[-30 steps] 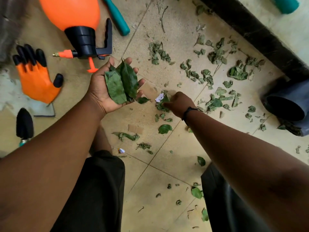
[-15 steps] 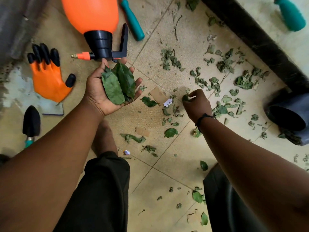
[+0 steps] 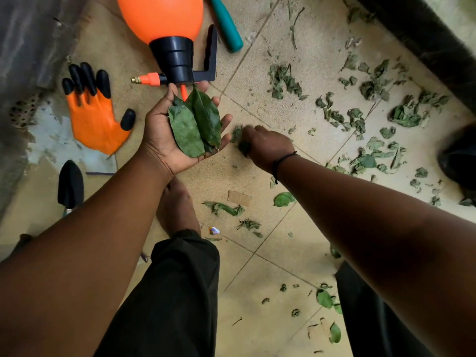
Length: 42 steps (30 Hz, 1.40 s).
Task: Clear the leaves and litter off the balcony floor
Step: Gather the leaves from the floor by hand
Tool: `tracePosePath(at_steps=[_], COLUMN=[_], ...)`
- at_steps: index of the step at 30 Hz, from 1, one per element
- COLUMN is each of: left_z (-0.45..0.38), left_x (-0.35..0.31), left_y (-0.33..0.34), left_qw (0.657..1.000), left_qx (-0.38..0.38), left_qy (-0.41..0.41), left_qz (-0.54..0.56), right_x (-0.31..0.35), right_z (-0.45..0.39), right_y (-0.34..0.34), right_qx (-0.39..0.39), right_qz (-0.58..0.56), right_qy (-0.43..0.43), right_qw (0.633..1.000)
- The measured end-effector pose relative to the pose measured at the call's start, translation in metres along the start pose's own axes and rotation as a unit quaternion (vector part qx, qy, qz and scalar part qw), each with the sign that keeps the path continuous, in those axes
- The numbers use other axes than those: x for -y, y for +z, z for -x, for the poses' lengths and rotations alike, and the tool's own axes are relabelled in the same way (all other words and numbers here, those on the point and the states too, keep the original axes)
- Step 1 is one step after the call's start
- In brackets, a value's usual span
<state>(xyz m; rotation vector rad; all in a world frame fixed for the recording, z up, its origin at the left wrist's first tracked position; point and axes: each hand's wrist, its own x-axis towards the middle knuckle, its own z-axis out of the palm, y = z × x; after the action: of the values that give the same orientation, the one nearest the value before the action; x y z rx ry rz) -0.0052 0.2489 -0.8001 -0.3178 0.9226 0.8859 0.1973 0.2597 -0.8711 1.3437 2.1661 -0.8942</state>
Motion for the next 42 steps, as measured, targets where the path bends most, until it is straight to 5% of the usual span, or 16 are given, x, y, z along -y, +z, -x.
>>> tracePosePath(at_steps=[5,8,12,17,19,23,27,31,35,42], left_z=[0.003,0.004,0.0,-0.021,-0.031,-0.055,-0.075,-0.087,-0.093,-0.097], left_x=[-0.002,-0.004,0.004,0.047,0.068,0.107,0.131,0.147,0.16,0.177], left_y=[0.0,0.0,0.005,0.046,0.074,0.124,0.15,0.165,0.17,0.158], left_qw=[1.0,1.0,0.998,0.996,0.997,0.996,0.994,0.993,0.989,0.986], left_qx=[-0.011,-0.016,-0.014,0.002,0.019,0.041,0.05,0.051,0.038,0.006], left_qy=[-0.009,-0.015,-0.04,-0.075,-0.074,-0.081,-0.088,-0.1,-0.12,-0.132], left_qz=[0.001,-0.005,-0.041,-0.037,-0.022,-0.016,-0.04,-0.042,-0.074,-0.105], right_x=[-0.012,-0.015,-0.01,-0.009,-0.016,-0.057,-0.12,-0.21,-0.248,-0.235], right_z=[0.002,0.014,0.049,0.097,0.107,0.121,0.139,0.151,0.149,0.118], right_y=[-0.004,-0.015,-0.062,-0.124,-0.13,-0.125,-0.119,-0.073,-0.023,0.003], right_qx=[0.079,0.058,0.001,-0.008,-0.015,-0.132,-0.28,-0.142,0.02,-0.015], right_qz=[-0.047,-0.19,-0.479,-0.616,-0.616,-0.43,-0.436,-0.361,-0.278,-0.394], right_qy=[0.046,0.111,0.168,0.091,0.068,0.078,0.169,0.337,0.365,0.412], right_qw=[0.995,0.974,0.861,0.782,0.784,0.89,0.839,0.858,0.888,0.821])
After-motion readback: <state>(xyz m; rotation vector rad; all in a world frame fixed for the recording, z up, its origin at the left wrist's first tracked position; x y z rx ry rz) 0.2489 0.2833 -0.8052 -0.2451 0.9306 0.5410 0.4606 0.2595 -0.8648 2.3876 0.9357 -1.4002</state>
